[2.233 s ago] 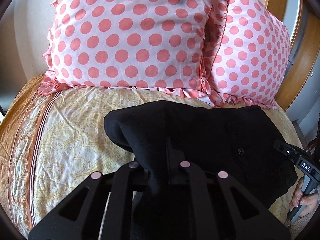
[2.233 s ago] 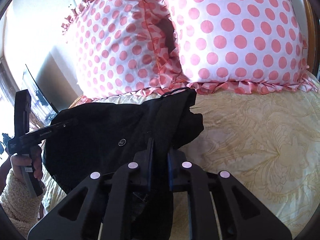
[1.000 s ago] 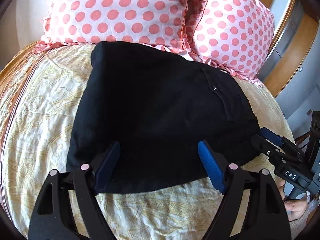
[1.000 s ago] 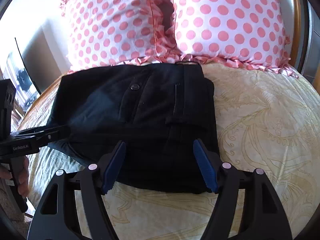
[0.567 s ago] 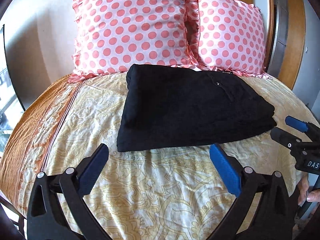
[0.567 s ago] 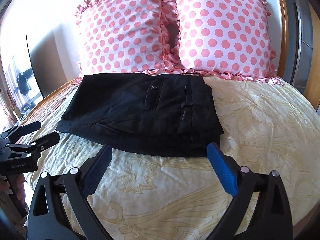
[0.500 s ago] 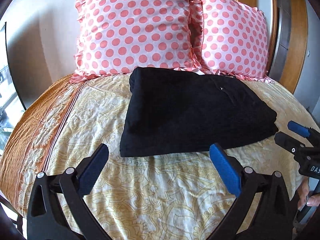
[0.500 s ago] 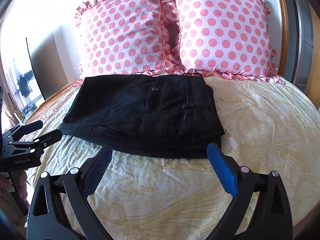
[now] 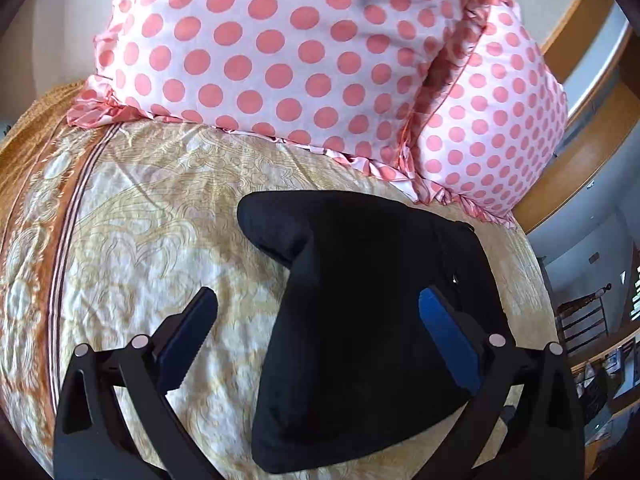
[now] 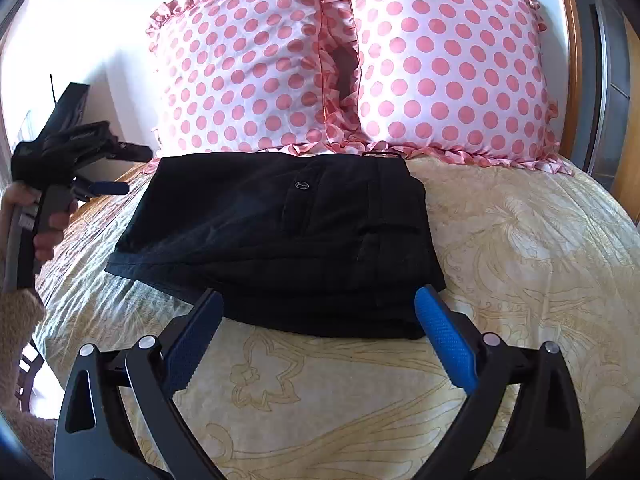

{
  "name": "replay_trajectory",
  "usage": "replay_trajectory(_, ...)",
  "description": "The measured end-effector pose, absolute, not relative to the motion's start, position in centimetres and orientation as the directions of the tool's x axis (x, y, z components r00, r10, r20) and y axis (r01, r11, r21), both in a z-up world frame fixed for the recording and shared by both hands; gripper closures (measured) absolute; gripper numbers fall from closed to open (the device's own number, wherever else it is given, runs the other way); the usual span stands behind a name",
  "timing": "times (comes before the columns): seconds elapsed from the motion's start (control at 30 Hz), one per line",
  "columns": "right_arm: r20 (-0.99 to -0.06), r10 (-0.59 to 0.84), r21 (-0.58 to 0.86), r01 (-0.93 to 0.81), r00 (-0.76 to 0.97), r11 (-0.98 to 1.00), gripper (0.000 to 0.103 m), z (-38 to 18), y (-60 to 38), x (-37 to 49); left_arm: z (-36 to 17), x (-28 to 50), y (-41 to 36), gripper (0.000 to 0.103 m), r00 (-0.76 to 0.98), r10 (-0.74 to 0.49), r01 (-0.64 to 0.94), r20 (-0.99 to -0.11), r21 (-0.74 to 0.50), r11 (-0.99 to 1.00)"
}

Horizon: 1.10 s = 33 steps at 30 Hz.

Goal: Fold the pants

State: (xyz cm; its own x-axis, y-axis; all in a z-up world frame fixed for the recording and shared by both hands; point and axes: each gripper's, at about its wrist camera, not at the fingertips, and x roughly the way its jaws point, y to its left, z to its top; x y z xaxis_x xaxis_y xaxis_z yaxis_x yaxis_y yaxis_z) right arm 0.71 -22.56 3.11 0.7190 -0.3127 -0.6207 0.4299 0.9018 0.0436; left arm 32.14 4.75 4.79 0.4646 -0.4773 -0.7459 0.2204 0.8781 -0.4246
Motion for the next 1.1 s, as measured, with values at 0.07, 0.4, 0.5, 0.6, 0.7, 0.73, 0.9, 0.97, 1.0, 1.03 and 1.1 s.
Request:
replay_trajectory(0.07,-0.619,-0.319,0.044,0.437,0.717,0.898,0.004,3.1,-23.0,0.8,4.1,34.8,4.4,0.003,0.404,-0.507,0.197,-0.761,-0.469,0.861)
replay_trajectory(0.4,-0.628,-0.33,0.037,0.45,0.705,0.892,0.004,2.4,-24.2,1.4,1.4,41.0,3.6,0.048,0.279,-0.597,0.023,-0.752,-0.616,0.787)
replay_trajectory(0.5,-0.637,-0.318,0.05,0.449,0.702,0.892,0.004,2.0,-24.6,1.6,3.0,40.3,3.2,0.079,0.374,-0.551,0.139,-0.746,-0.542,0.829)
replay_trajectory(0.6,-0.643,-0.304,0.072,0.45,0.703,0.89,0.004,1.8,-24.8,1.8,3.9,38.7,1.6,0.081,0.467,-0.446,0.252,-0.764,-0.368,0.895)
replay_trajectory(0.7,-0.635,-0.299,0.069,0.437,0.712,0.897,0.004,2.1,-24.3,1.6,3.2,37.4,-0.3,0.07,0.57,-0.242,0.272,-0.785,-0.097,0.957)
replay_trajectory(0.73,-0.634,-0.297,0.066,0.433,0.714,0.899,0.004,2.2,-24.2,1.5,3.1,36.9,-0.7,0.056,0.612,-0.162,0.246,-0.774,-0.008,0.969)
replay_trajectory(0.9,-0.625,-0.303,0.073,0.44,0.72,0.895,0.004,2.7,-24.1,0.6,6.0,34.6,0.0,0.03,0.791,-0.004,0.132,-0.611,0.165,0.977)
replay_trajectory(0.97,-0.626,-0.301,0.079,0.443,0.72,0.893,0.003,2.8,-24.1,0.6,7.6,33.8,1.1,0.029,0.779,-0.177,0.21,-0.602,-0.017,0.978)
replay_trajectory(1.0,-0.627,-0.298,0.081,0.441,0.72,0.894,0.003,2.7,-24.1,0.6,8.1,33.7,1.1,0.025,0.759,-0.254,0.252,-0.6,-0.089,0.964)
replay_trajectory(1.03,-0.629,-0.296,0.081,0.44,0.719,0.894,0.003,2.7,-24.0,0.7,8.2,33.9,0.9,0.019,0.719,-0.339,0.31,-0.607,-0.156,0.938)
replay_trajectory(1.1,-0.633,-0.29,0.078,0.433,0.717,0.898,0.003,2.7,-23.7,0.7,7.0,35.3,0.0,0.014,0.632,-0.387,0.334,-0.672,-0.214,0.918)
